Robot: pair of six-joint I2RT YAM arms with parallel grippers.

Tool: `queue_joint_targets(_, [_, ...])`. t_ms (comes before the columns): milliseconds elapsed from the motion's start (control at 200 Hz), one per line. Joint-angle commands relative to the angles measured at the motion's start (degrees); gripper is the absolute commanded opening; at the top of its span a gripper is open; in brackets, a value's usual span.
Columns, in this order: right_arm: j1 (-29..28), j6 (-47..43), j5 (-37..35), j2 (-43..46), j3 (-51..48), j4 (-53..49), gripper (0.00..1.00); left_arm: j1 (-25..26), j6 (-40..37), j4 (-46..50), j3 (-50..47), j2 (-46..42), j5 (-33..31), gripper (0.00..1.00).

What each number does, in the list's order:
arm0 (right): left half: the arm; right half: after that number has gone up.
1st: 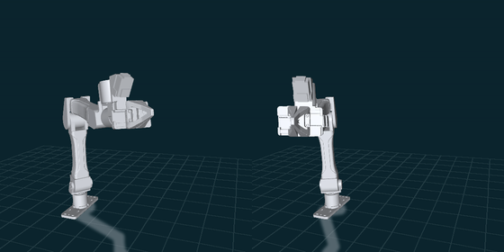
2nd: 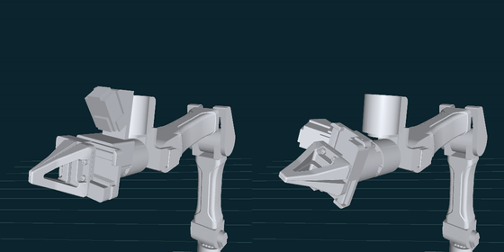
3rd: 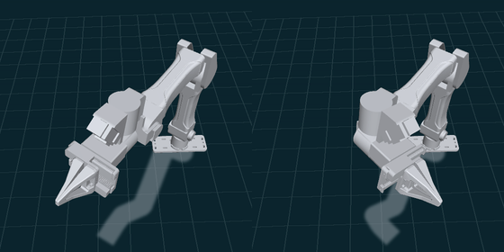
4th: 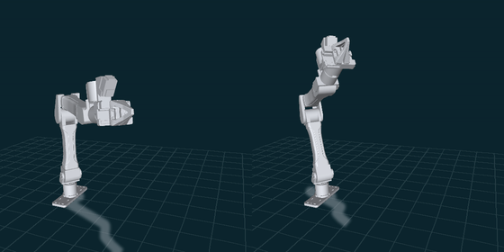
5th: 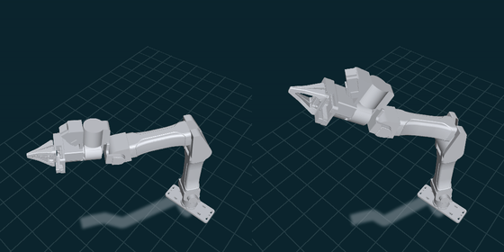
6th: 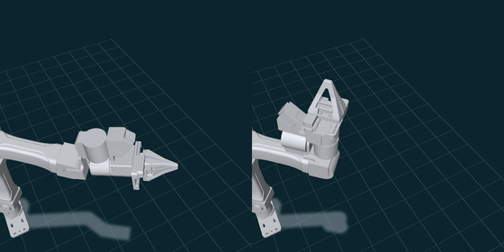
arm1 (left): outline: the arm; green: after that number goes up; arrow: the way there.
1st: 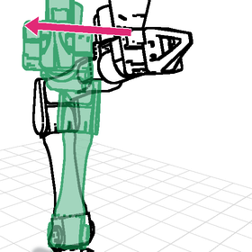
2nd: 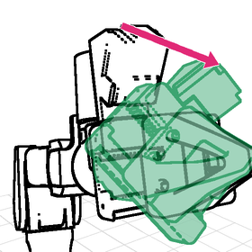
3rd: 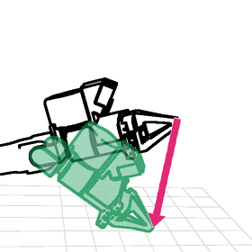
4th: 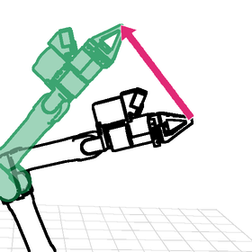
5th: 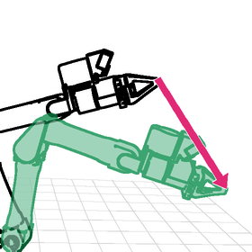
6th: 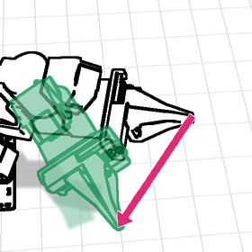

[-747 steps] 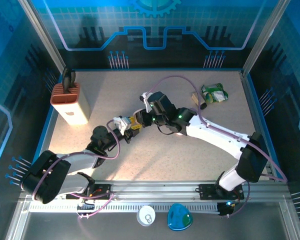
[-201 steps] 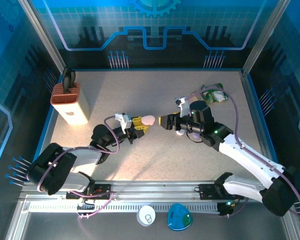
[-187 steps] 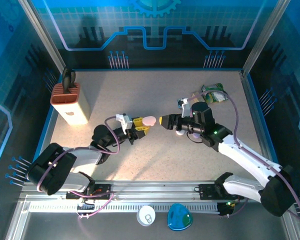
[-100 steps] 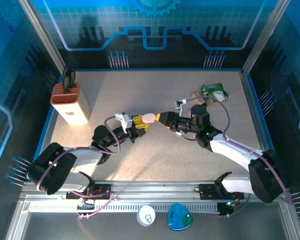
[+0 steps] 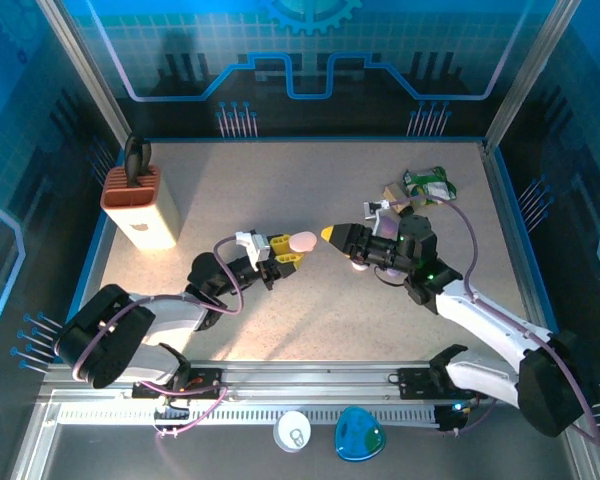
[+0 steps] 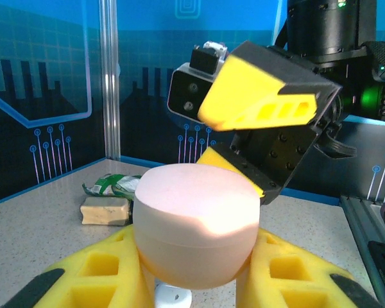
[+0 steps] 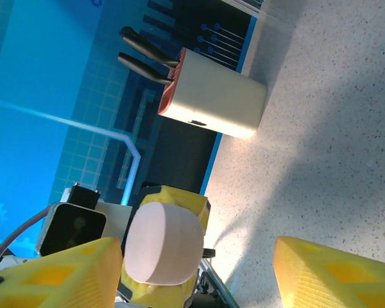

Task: Insert wireless bluetooth earbuds into charging case

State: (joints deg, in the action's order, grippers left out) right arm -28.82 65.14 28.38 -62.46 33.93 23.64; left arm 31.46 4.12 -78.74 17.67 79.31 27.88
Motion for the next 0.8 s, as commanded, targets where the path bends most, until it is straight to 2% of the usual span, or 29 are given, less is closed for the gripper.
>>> queue_joint_targets(0, [-0.18,-0.33,1.15,-0.38,0.05,1.18,0.68,0.30,-1.32,-1.59,1.40,0.75,1.10,0.24])
queue_joint_targets(160, [-2.87,1.07,5.00,-4.83,2.19,5.94,0.70,0.33,-0.87,-1.59,2.15,1.11,1.93,0.23])
queue_joint_targets(300, [-4.49,2.65,6.87,-8.34,3.62,8.74,0.63,0.59,-0.72,-1.59,2.64,1.45,2.23,0.23])
queue_joint_targets(375, [-4.82,2.15,6.87,-8.78,4.04,8.13,0.56,0.59,-0.80,-1.59,2.63,1.55,2.55,0.23])
queue_joint_targets(610, [-4.04,2.08,5.85,-8.12,3.53,6.87,0.23,0.60,-1.80,-1.56,2.29,1.68,2.52,0.25])
queue_joint_targets(720, [-3.32,2.38,5.44,-7.78,2.90,7.27,0.15,0.61,-1.83,-1.53,2.29,1.91,2.41,0.33])
queue_joint_targets(795, [-2.61,2.87,5.36,-7.58,2.17,8.18,0.15,0.57,-2.76,-1.46,1.67,1.40,1.42,0.61])
